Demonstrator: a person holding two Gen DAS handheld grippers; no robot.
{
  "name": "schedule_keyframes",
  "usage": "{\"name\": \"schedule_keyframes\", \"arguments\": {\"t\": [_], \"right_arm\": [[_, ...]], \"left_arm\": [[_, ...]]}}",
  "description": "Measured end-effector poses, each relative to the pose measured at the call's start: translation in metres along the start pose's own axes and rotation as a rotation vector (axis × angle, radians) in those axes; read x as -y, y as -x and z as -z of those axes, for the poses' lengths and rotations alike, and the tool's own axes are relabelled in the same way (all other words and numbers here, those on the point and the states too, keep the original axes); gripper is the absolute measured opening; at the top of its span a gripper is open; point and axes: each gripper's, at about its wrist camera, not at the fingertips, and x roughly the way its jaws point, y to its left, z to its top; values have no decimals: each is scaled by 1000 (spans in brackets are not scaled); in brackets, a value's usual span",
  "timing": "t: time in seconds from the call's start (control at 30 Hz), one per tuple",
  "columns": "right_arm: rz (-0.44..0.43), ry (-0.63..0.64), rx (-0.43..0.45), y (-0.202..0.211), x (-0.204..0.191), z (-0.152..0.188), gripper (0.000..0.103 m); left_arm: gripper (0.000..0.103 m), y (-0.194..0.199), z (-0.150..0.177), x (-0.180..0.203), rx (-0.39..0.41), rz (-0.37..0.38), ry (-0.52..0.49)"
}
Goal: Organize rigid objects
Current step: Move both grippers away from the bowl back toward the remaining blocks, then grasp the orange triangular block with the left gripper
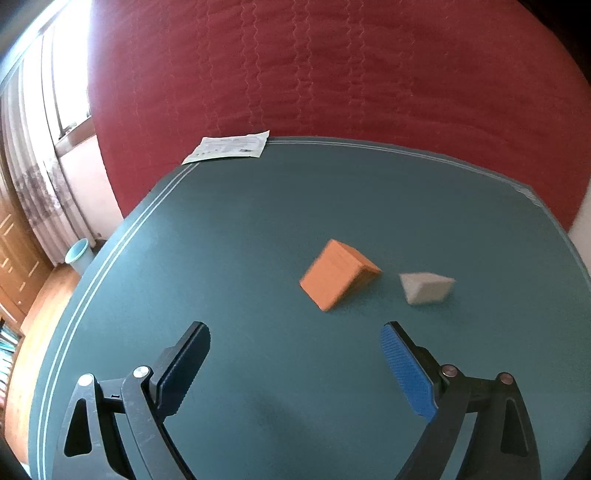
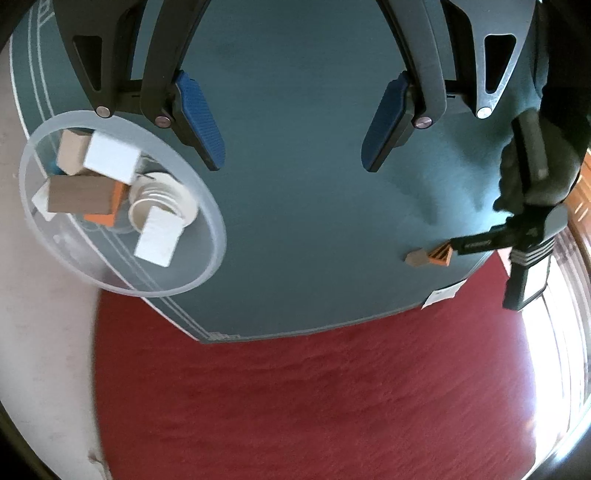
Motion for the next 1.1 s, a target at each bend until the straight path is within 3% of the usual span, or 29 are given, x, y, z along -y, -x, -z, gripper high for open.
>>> {"name": "schedule_keyframes", "arguments": {"t": [0.23, 0.47, 0.67, 0.8, 0.83, 1.1], "right_arm": [[-29, 19, -28, -4, -20, 9, 77], [-24, 18, -53, -4, -28, 16, 77], [-24, 31, -80, -8, -35, 19, 77], [-44, 30, -104, -14, -42, 18, 77], [-47, 29, -108, -16, -43, 17, 77], [-86, 30, -130, -40, -64, -9, 77]], "left_arm": [[96, -18, -14, 9, -2, -15, -62], [93, -38, -29, 9, -38, 1, -59], [76, -46, -32, 9, -54, 54, -48], [44, -44, -31, 7, -40, 119, -49], [41, -44, -31, 5, -38, 128, -42], [37, -37, -28, -9, -8, 194, 13]]}}
